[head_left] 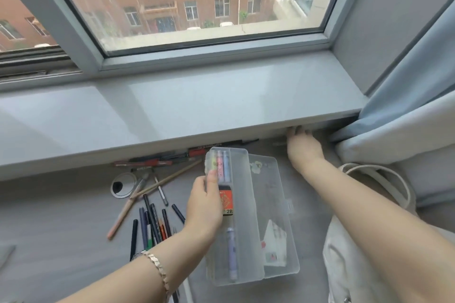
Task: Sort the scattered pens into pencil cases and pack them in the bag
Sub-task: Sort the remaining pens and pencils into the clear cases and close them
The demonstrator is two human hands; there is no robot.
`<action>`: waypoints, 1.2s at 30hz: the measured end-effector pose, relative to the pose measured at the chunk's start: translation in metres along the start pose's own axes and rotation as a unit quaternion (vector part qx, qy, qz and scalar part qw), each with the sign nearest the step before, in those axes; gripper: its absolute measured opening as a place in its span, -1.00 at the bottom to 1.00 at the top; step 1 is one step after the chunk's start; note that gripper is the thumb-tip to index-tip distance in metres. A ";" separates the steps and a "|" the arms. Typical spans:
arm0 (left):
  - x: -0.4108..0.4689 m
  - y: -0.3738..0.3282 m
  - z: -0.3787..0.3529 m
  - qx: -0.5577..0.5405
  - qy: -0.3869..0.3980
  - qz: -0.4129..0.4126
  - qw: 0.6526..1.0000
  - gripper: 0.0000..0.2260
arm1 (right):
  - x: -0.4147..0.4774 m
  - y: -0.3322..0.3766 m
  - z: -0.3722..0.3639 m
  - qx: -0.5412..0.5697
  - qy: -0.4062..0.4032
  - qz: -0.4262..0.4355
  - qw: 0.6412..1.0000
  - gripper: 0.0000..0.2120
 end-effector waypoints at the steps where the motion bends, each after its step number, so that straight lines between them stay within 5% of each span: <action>1: 0.001 -0.001 0.002 -0.002 0.000 -0.003 1.000 -0.66 | 0.000 0.011 0.004 -0.004 -0.006 0.033 0.999 -0.53; 9: -0.001 0.006 0.033 -0.015 -0.025 0.018 0.999 -0.58 | -0.015 0.021 -0.005 -0.025 0.075 0.011 0.997 -0.62; 13: -0.012 0.012 0.059 -0.028 -0.060 0.032 0.997 -0.63 | -0.057 0.047 0.031 0.145 0.072 0.071 0.984 -0.83; 15: -0.016 0.022 0.073 -0.035 -0.073 0.046 0.996 -0.58 | -0.092 0.063 0.063 0.298 0.050 0.110 0.947 -0.90; 17: -0.024 0.035 0.092 -0.072 -0.092 0.067 0.991 -0.53 | -0.139 0.084 0.092 0.436 0.064 0.146 0.886 -0.77; 19: -0.031 0.049 0.109 -0.113 -0.108 0.080 0.985 -0.52 | -0.185 0.104 0.113 0.488 0.061 0.184 0.851 -0.71; 22: -0.046 0.057 0.127 -0.143 -0.115 0.081 0.980 -0.60 | -0.241 0.135 0.126 0.482 0.050 0.251 0.838 -0.73; 31: -0.095 0.049 0.167 -0.171 -0.114 0.035 0.978 -0.63 | -0.324 0.174 0.102 0.316 -0.020 0.345 0.884 -0.62; 36: -0.106 0.055 0.182 -0.191 -0.104 0.018 0.976 -0.67 | -0.339 0.172 0.106 0.421 -0.004 0.314 0.851 -0.73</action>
Point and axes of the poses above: each hand's wrist, its own x-axis towards the middle knuckle, its own z-axis out of the back of the hand, y = z × x, the point moved 8 cm from there along x, towards the middle knuckle, and after that the axes turned 13 degrees about -x, right-handed, at the moved point
